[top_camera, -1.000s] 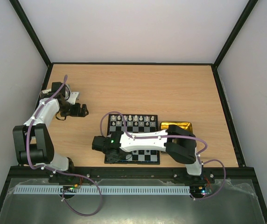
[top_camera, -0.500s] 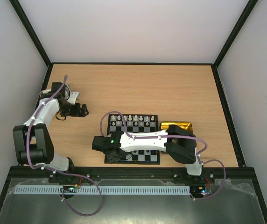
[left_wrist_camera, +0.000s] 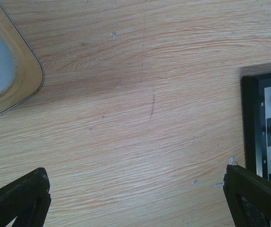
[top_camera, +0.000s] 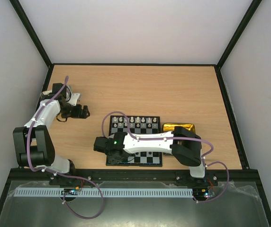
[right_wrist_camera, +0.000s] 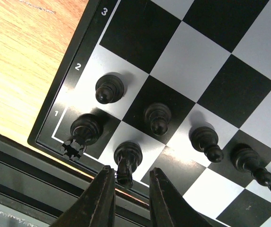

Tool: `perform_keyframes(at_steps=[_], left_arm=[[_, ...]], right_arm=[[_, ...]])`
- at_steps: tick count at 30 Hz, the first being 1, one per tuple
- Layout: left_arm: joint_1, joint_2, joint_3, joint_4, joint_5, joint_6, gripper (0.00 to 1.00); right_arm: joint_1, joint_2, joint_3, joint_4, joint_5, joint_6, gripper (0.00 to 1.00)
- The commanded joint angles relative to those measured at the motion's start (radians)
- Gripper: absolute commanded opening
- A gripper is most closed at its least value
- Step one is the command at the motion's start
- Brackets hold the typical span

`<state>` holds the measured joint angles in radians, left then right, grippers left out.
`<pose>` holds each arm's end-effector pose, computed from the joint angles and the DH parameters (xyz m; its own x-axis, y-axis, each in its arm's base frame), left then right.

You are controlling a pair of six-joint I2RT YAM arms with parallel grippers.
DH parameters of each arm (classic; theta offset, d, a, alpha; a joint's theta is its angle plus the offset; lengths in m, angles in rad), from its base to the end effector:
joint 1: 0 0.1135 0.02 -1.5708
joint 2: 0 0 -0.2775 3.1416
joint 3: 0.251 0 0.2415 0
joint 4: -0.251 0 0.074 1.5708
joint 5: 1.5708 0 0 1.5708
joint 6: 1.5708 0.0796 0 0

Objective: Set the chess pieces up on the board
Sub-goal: Place the chess piece on the chessboard, then pick up the chess piece from the storage box.

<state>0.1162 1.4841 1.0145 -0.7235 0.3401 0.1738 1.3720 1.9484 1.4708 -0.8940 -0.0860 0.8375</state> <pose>0.2878 0.0069 0.1990 -0.9071 0.0583 -0.4168 0.1724 0.9549 -0.2416 0.0699 0.3817 0.1669 -0.8577 -0.5093 -0.0699 -0.5121 0.8345 0.2034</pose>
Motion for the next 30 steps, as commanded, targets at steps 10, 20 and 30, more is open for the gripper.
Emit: perform_keyframes(at_steps=[10, 20, 30], left_arm=[[-0.007, -0.012, 0.002, -0.009, 0.014, -0.001, 0.99], [-0.010, -0.010, 0.005, -0.014, 0.030, 0.007, 0.99], [-0.018, 0.000, 0.009, -0.017, 0.027, 0.007, 0.99]], right_arm=[[-0.052, -0.132, 0.004, -0.113, 0.110, 0.036, 0.27], [-0.418, -0.438, -0.233, -0.181, 0.205, 0.068, 0.35], [-0.800, -0.510, -0.390, -0.154, 0.189, -0.036, 0.30]])
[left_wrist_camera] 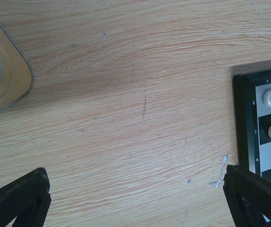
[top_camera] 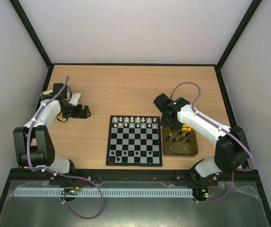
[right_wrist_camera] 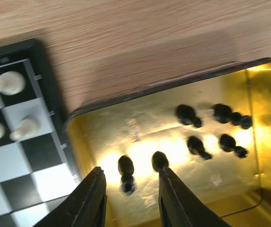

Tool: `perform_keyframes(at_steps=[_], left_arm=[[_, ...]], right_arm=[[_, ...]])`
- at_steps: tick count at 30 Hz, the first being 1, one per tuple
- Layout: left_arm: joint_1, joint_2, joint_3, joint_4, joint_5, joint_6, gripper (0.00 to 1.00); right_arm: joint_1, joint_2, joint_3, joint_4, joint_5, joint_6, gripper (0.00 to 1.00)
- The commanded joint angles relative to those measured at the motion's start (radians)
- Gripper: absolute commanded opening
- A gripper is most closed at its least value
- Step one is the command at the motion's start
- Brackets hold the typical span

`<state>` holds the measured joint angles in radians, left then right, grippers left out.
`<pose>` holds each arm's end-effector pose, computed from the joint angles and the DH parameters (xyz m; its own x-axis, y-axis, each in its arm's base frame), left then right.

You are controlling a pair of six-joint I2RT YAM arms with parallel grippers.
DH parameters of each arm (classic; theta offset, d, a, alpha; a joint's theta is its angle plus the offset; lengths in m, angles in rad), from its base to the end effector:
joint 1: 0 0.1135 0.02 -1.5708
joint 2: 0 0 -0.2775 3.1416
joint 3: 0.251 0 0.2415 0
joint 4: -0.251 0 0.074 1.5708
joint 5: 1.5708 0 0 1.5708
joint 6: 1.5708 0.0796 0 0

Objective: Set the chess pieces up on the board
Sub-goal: Pick up the chess piece from the storage box.

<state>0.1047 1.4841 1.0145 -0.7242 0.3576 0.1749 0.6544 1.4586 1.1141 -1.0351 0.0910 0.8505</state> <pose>0.2878 0.0022 0.1995 -0.9053 0.0688 -0.4191 0.1907 0.9476 -0.2564 0.2095 0.1516 0.2162 -0.9591 0.2076 -0.1924 0.1947 0.9773 0.0840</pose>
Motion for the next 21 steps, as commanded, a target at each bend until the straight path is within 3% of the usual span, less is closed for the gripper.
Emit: perform_keyframes(at_steps=[1, 10, 21], left_arm=[[-0.006, 0.000, 0.008, -0.017, 0.010, 0.006, 0.99], [-0.008, -0.003, 0.006, -0.020, 0.004, 0.007, 0.99], [-0.008, 0.005, 0.009, -0.021, 0.003, 0.005, 0.99]], right_arm=[[-0.115, -0.023, -0.043, -0.002, 0.004, -0.060, 0.30], [-0.318, -0.014, -0.113, 0.095, -0.111, -0.128, 0.29], [-0.368, -0.015, -0.223, 0.178, -0.187, -0.138, 0.29]])
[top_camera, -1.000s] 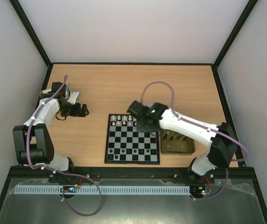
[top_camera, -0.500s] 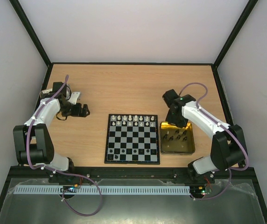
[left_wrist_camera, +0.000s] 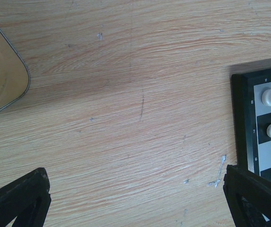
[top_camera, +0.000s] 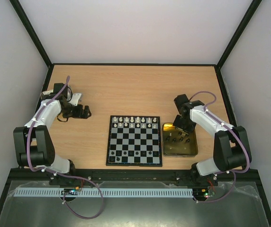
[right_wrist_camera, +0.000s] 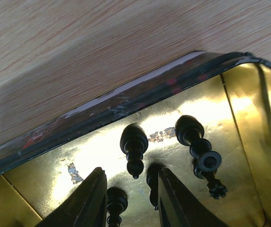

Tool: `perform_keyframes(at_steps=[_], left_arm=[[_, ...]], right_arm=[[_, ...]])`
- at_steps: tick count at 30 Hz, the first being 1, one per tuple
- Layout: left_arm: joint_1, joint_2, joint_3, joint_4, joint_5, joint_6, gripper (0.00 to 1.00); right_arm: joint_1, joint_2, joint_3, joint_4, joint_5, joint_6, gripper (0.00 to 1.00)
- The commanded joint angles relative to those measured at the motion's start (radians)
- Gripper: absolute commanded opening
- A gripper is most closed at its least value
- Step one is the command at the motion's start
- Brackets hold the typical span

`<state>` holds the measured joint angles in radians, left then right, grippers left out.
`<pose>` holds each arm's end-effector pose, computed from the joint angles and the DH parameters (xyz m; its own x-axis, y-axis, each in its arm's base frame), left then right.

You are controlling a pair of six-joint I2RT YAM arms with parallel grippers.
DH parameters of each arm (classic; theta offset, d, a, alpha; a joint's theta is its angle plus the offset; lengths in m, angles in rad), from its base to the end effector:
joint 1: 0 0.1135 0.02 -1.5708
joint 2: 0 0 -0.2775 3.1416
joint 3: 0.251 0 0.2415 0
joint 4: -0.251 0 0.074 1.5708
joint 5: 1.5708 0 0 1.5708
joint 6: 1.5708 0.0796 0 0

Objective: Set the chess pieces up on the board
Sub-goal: Pick up the chess piece from the storage box.

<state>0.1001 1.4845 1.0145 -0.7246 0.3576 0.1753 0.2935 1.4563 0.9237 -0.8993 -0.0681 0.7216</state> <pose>0.2877 0.0009 0.1993 -0.9052 0.0733 -0.4185 0.1952 0.9466 -0.2565 0.2296 0.0751 0.1701 -0.9083 0.4140 -0.0594 0.4028 0.9042 0.1421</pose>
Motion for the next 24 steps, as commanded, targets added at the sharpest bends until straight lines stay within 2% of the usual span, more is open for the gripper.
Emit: perform_keyframes(at_steps=[1, 8, 18, 24], left_arm=[[-0.003, 0.006, 0.010, -0.022, 0.003, 0.004, 0.99], [-0.004, 0.013, 0.013, -0.021, 0.001, 0.004, 0.99], [-0.004, 0.017, 0.011, -0.019, -0.004, 0.004, 0.99], [-0.004, 0.020, 0.012, -0.018, -0.005, 0.005, 0.99]], right_arm=[[-0.009, -0.010, -0.039, 0.050, -0.034, -0.008, 0.28], [-0.019, 0.014, -0.062, 0.093, -0.044, -0.014, 0.23], [-0.047, 0.041, -0.075, 0.117, -0.036, -0.033, 0.21], [-0.051, 0.038, -0.087, 0.121, -0.033, -0.036, 0.11]])
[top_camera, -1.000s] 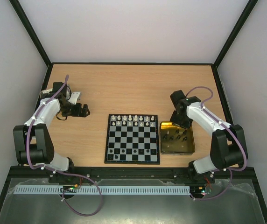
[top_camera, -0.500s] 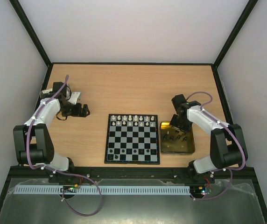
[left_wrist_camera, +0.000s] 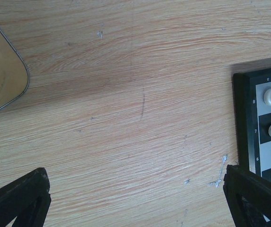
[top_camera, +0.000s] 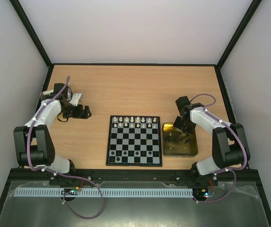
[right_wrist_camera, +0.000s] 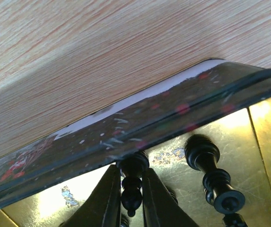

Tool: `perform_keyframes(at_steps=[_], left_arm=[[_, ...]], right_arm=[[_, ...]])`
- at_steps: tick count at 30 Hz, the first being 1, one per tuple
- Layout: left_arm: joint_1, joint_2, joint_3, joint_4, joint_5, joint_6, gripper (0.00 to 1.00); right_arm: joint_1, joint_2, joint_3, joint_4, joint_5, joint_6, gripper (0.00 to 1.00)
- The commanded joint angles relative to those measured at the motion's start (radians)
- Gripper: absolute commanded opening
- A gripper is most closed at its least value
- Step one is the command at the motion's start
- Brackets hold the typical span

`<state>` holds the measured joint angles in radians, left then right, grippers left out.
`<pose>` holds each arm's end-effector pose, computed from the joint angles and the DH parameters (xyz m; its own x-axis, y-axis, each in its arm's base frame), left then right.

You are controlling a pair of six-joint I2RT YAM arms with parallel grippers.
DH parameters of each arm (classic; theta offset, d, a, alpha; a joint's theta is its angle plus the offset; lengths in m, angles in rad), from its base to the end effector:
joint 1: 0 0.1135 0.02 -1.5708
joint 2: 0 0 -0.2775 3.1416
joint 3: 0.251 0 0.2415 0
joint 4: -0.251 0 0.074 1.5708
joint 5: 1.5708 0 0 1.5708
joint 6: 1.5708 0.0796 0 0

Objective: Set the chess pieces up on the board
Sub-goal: Pick up the chess piece from the storage box.

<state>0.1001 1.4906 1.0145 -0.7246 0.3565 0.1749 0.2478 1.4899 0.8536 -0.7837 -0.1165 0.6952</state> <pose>0.2883 0.0010 0.1977 -0.9079 0.0727 -0.4128 0.1929 0.9468 -0.2575 0.2346 0.0689 0.1480 -0.9029 0.4278 -0.0418 0.4139 0.8915 0.1845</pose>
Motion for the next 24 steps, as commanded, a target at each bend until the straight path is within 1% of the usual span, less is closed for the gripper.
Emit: perform_keyframes(at_steps=[1, 4, 7, 11, 15, 18, 20, 23, 24], left_arm=[[-0.004, 0.014, 0.013, -0.018, -0.004, 0.004, 0.99], [-0.004, 0.014, 0.012, -0.018, -0.004, 0.003, 0.99], [-0.003, 0.014, 0.013, -0.018, -0.004, 0.003, 0.99], [-0.004, 0.014, 0.012, -0.018, -0.004, 0.003, 0.99], [-0.004, 0.014, 0.013, -0.018, -0.002, 0.003, 0.99], [-0.005, 0.013, 0.012, -0.018, -0.002, 0.003, 0.99], [-0.006, 0.011, 0.011, -0.018, -0.001, 0.003, 0.99], [-0.009, 0.006, 0.010, -0.018, -0.002, 0.003, 0.99], [-0.010, 0.004, 0.010, -0.018, -0.004, 0.003, 0.99]], right_arm=[[-0.007, 0.003, -0.019, 0.004, 0.016, -0.011, 0.10], [-0.007, -0.008, -0.010, -0.010, 0.018, -0.013, 0.06], [-0.006, -0.032, 0.022, -0.047, 0.025, -0.015, 0.05], [-0.002, -0.078, 0.091, -0.140, 0.059, -0.032, 0.05], [0.060, -0.124, 0.178, -0.250, 0.115, -0.030, 0.05], [0.162, -0.134, 0.240, -0.320, 0.120, 0.010, 0.05], [0.261, -0.133, 0.278, -0.353, 0.120, 0.057, 0.05], [0.446, -0.100, 0.335, -0.379, 0.120, 0.147, 0.05], [0.537, -0.082, 0.352, -0.377, 0.120, 0.179, 0.04]])
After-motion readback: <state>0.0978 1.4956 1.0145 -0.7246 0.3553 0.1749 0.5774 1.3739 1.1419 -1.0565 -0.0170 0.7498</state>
